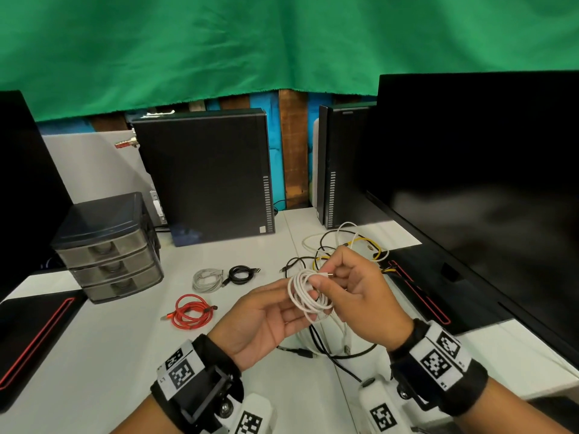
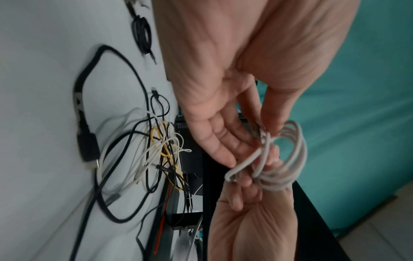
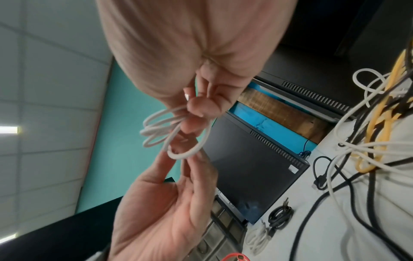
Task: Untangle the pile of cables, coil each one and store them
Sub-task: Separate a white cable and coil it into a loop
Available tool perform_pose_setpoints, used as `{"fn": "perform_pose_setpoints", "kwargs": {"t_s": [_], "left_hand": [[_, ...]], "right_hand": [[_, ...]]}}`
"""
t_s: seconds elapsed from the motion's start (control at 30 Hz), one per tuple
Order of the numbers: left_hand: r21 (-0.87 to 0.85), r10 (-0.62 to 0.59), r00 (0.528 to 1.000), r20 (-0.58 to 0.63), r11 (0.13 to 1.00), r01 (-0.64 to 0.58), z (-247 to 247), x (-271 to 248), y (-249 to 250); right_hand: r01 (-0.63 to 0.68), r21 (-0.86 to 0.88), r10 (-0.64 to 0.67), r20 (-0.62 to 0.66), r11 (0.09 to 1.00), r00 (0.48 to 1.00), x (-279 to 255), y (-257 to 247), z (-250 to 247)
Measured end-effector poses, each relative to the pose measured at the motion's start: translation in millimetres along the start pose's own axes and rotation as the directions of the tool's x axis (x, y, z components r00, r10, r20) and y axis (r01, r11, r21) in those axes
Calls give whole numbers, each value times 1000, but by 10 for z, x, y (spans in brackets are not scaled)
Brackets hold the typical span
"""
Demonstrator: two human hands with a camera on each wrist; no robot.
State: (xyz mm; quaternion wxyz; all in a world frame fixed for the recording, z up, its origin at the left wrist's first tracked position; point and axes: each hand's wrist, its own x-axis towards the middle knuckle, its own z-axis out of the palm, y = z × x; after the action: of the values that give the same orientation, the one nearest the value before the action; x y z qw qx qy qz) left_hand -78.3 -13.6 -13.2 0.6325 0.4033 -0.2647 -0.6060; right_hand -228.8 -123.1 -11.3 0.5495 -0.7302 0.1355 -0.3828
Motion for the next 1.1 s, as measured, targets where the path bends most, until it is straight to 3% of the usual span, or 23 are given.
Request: {"fn": "perform_pose_setpoints", "kwargs": {"t_s": [0.2, 0.37, 0.53, 0.7, 0.93, 1.1], "left_hand": [[-89, -46, 995, 94, 995, 54, -13, -9, 50], [92, 57, 997, -59, 994, -51, -51, 14, 113], [97, 168, 970, -175, 983, -152, -87, 33, 231], [154, -76, 995, -69, 984, 86, 10, -18, 110], [329, -53, 999, 9, 943, 47, -106, -86, 380], [537, -5, 998, -55, 843, 34, -201, -37, 350]], "right_hand": [[71, -86, -66, 62, 994, 996, -22, -61, -9], [84, -118, -76, 71, 989, 995, 2, -86, -49], [104, -189, -95, 57, 977, 994, 15, -86, -89], [184, -327, -147, 134, 927, 980, -50, -48, -37], [190, -371, -103, 241, 909, 965, -25, -83, 12], [330, -548, -105, 400, 768, 910, 148, -26, 268]]}}
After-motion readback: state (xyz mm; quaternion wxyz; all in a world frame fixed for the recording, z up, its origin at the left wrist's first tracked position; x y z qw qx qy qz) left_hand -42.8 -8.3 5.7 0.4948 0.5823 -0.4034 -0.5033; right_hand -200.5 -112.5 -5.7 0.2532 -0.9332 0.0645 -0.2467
